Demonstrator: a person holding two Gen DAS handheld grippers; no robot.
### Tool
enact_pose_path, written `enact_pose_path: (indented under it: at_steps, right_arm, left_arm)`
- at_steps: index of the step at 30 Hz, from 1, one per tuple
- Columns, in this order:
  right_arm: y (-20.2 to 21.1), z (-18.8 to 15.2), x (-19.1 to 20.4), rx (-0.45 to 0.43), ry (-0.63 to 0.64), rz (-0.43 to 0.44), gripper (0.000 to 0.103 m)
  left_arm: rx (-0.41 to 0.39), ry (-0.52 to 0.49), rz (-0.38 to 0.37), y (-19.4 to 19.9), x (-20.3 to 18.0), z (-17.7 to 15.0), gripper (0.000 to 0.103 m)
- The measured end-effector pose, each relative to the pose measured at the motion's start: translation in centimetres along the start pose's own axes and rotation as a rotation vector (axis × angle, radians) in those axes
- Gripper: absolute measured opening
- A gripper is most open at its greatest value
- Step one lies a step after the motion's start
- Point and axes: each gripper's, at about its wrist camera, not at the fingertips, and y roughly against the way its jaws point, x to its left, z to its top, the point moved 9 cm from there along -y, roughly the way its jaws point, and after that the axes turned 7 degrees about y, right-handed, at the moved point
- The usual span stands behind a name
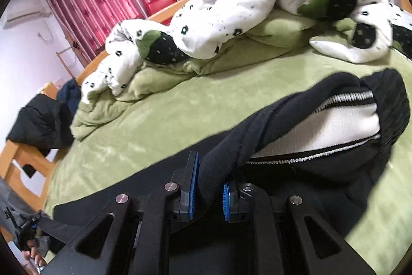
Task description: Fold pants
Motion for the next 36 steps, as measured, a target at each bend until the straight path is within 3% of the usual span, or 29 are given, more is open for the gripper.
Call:
enact_pose_path:
  at_steps: [4,6,8,9,11,16,20,22,27,31,34,36]
  right_arm:
    - [-6.7,-0.8,-1.2,0.086,-0.061,-0.015,0.029]
    - [-8.4,-1.3,-1.5,0.104,-0.094,-0.01,0.038]
    - [-7.7,-1.3,-1.2,0.087,-0.093,0.012,0.043]
    - [-7.1,-1.2,-1.1,0.079,-0.09,0.024,0.044]
    - [-5.1,-1.2,-0.7,0.052,-0.067,0.026,0.056]
    - [1.9,-3.7,-1.1,0.034,0.02,-0.044,0.061]
    - [6.7,-8.0,-3.4,0.047,0.065,-0.126,0.073]
    - [8.3,-11.1,-5.3,0.08,0.047,-0.162,0.073]
    - [8.4,-16.3,-7.8,0.15,-0.078,-0.065,0.073]
    - [6.7,-16.2,-8.2,0.119,-0.152,-0.022,0.073]
    - [4.4,-14.7,-8.5,0.102,-0.188,-0.015,0.075]
    - [2.7,-13.3,-8.7,0.09,-0.192,-0.036,0.075]
  left_arm:
    - [0.032,-0.019,0.065,-4.7,0.2,-0.4,0.013]
    - [0.055,-0.012,0.085,-5.6,0.4,-0.6,0.026]
    - [0.069,0.013,0.024,-5.0,0.1,-0.7,0.068]
    - [0.043,0.035,-0.01,-4.0,-0.1,-0.5,0.074]
    - [0.005,0.047,-0.045,-2.3,-0.3,-0.3,0.079]
    - [0.07,0.012,-0.043,2.1,0.6,-2.7,0.079]
    - [0.136,0.001,-0.021,4.6,2.9,-6.6,0.079]
    - [0.173,0.013,-0.034,6.0,4.7,-9.5,0.079]
    - [0.277,0.081,-0.101,6.6,7.5,-15.0,0.079]
    - [0.243,0.182,-0.162,6.0,8.2,-13.8,0.079]
    - [0.227,0.262,-0.172,4.0,8.3,-12.1,0.079]
    - [0.196,0.26,-0.151,2.8,8.1,-11.0,0.078]
